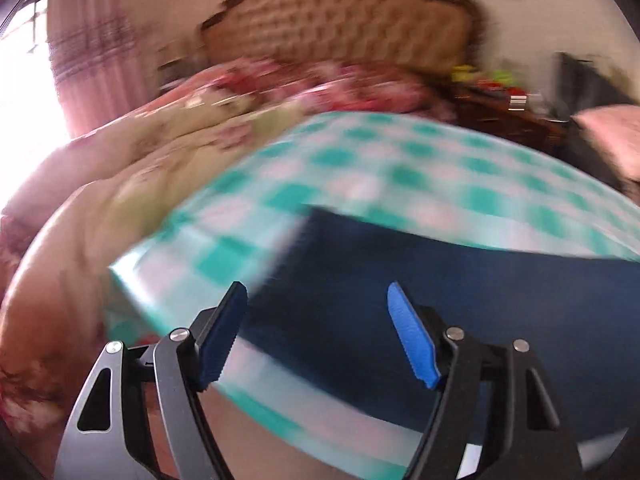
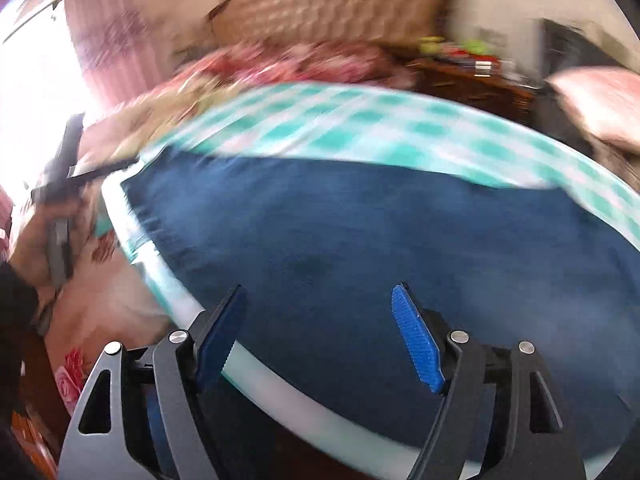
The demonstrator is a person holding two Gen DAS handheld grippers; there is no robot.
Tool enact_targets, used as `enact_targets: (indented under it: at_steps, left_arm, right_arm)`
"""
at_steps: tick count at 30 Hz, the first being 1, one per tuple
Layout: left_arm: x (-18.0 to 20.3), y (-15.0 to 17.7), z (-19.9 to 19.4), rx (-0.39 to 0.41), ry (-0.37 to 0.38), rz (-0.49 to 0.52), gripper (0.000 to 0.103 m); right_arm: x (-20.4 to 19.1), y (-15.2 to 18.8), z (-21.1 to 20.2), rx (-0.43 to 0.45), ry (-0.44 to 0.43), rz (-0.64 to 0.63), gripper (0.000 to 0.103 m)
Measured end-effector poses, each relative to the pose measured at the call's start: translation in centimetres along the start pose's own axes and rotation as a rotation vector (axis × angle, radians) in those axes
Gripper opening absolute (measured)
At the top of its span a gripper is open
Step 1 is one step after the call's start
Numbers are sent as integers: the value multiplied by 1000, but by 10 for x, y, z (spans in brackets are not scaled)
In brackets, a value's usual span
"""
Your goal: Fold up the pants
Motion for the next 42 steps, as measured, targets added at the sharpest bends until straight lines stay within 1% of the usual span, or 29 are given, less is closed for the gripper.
enact_targets:
  at_steps: [1, 3, 4, 6, 7, 8, 9, 10, 11, 13, 15, 16, 17, 18, 19, 20, 22, 23, 24, 27, 30, 32, 34, 35, 36, 38, 40, 41, 42]
  left_arm:
    - [29, 9, -17, 13, 54, 20, 72]
    - [76, 22, -36, 17, 148, 53, 72]
    - [103, 30, -49, 15, 201, 75, 72]
    - [179, 47, -85, 13, 350, 163, 72]
    - [206, 54, -100, 16, 407, 196, 72]
    - [246, 59, -124, 32, 498, 256, 72]
    - [284, 61, -148, 55, 571, 312, 72]
    - [308, 62, -162, 68, 609, 342, 72]
    - [343, 61, -184, 83, 682, 383, 72]
    - [403, 56, -219, 101, 820, 442, 72]
    - [484, 51, -257, 129, 918, 537, 67]
    - [527, 52, -270, 115, 978, 588, 57]
    - [557, 55, -278, 95, 990, 613, 46]
    - [595, 60, -285, 51, 995, 642, 40]
    - [640, 67, -287, -16, 1031, 693, 30]
    - [670, 73, -292, -43, 1048, 720, 23]
    - [720, 88, -289, -101, 1040, 789, 21]
    - [746, 100, -280, -137, 1014, 843, 18]
    - [765, 105, -272, -148, 976, 858, 19]
    - [782, 102, -268, -163, 983, 851, 21]
    - [771, 96, -269, -185, 993, 808, 20]
    - [758, 84, -291, -126, 1029, 763, 21]
    - [760, 77, -298, -54, 993, 763, 26]
    - [768, 82, -288, -79, 939, 786, 27]
    - [776, 87, -278, -101, 911, 792, 27]
    - [782, 83, -277, -65, 910, 787, 32]
    - [780, 75, -282, -48, 898, 767, 43]
    - [771, 70, -290, -25, 911, 743, 43]
    - [758, 63, -301, 9, 957, 712, 43]
  right_arm:
    - [43, 9, -28, 29, 93, 60, 61]
    - [134, 33, -80, 68, 257, 225, 57]
    - [166, 46, -95, 63, 315, 273, 56]
    - [229, 75, -122, 29, 442, 350, 51]
    - [264, 97, -135, -14, 515, 393, 48]
    - [281, 109, -143, -27, 530, 428, 44]
    - [291, 116, -152, 9, 479, 483, 44]
    - [299, 122, -162, 38, 435, 539, 43]
    - [299, 123, -164, 38, 428, 533, 43]
    - [291, 121, -162, 21, 485, 471, 43]
    - [289, 121, -163, 28, 509, 475, 45]
    - [291, 123, -165, 42, 489, 513, 45]
    - [293, 124, -165, 57, 474, 541, 45]
    - [293, 123, -165, 65, 471, 555, 45]
    - [294, 124, -163, 53, 487, 536, 45]
    - [292, 125, -161, 43, 497, 521, 45]
    - [291, 126, -160, 41, 491, 538, 45]
    - [291, 127, -159, 33, 484, 540, 45]
    - [291, 126, -158, 24, 479, 534, 45]
    - [298, 128, -162, 33, 480, 541, 45]
    - [295, 128, -162, 18, 476, 546, 46]
    - [292, 129, -162, 20, 481, 542, 46]
    - [288, 130, -163, 24, 482, 543, 46]
    - [291, 128, -162, 24, 483, 544, 46]
    - [290, 129, -162, 24, 484, 543, 46]
    - [288, 128, -162, 29, 491, 541, 47]
    - [287, 129, -161, 27, 505, 534, 48]
    - [288, 129, -161, 27, 508, 531, 48]
    - [287, 129, -161, 25, 507, 528, 48]
Point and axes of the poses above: each gripper's, at about its wrist camera, not at the fingertips, and z roughly the way its jaws point, x to its right, y to its underside, the point moved 8 cm from there along z, roughly the way its jaws point, and after that the axes turned 11 degrees about -y, right-handed, at the moved point
